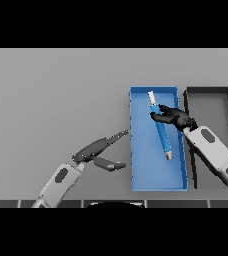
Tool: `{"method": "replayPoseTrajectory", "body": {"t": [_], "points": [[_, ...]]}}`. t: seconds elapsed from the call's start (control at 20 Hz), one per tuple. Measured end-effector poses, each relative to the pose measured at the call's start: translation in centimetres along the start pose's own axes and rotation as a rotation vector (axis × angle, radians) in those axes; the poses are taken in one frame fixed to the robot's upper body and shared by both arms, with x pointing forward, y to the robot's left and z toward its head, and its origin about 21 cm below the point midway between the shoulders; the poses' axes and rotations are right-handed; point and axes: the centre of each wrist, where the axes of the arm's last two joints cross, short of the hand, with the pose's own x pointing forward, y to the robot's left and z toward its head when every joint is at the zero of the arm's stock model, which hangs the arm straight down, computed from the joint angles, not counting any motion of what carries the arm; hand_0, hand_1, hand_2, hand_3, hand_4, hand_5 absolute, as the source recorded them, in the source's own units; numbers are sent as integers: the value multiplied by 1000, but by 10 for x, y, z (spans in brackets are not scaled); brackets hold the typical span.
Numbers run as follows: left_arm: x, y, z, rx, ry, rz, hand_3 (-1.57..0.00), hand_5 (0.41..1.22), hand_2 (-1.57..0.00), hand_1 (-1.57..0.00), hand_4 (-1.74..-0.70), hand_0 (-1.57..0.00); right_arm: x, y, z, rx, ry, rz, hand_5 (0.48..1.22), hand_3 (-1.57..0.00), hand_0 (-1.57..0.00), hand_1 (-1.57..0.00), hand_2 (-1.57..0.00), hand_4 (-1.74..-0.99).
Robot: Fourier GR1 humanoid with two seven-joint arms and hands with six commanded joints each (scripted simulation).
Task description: Pick up the blue pipe and place it into the blue bin.
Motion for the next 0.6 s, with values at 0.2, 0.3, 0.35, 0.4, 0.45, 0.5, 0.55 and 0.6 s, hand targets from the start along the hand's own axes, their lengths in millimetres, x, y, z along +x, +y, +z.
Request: {"method": "replayPoseTrajectory", "body": {"t": [0.2,0.3,0.35,0.4,0.45,0.5,0.55,0.6], "points": [[-7,-1,-1,2,31,8,1,462,1,1,-915,1,-3,-2,-2,-18,-26,1,695,-15,-23,-20,-19,-1119],[-4,-2,-2,8,16,12,1,465,1,1,-920,1,-2,-2,-1,-13,-21,-2,680,-9,-14,-12,-12,-1127],[-1,0,-5,8,13,15,1,466,1,1,-922,1,3,-4,1,-15,-21,-1,675,-7,-11,-10,-9,-1132],[-2,0,-7,7,26,15,1,464,1,1,-920,1,1,-6,1,-23,-10,5,672,-6,-9,-8,-7,-1129],[-7,0,-5,4,29,19,1,467,1,1,-920,1,-3,-3,2,-6,-12,8,673,-6,-9,-8,-7,-1129],[-8,-1,-3,2,16,27,1,467,1,1,-920,1,-5,-3,3,-3,-25,10,674,-6,-9,-8,-7,-1129],[-7,-2,-3,1,10,24,1,469,1,1,-920,1,-5,-5,3,0,-19,7,678,-6,-9,-8,-7,-1129],[-7,-3,-1,-2,9,25,1,468,1,1,-920,1,-6,-2,0,13,-31,5,677,-6,-9,-8,-7,-1129]]}}
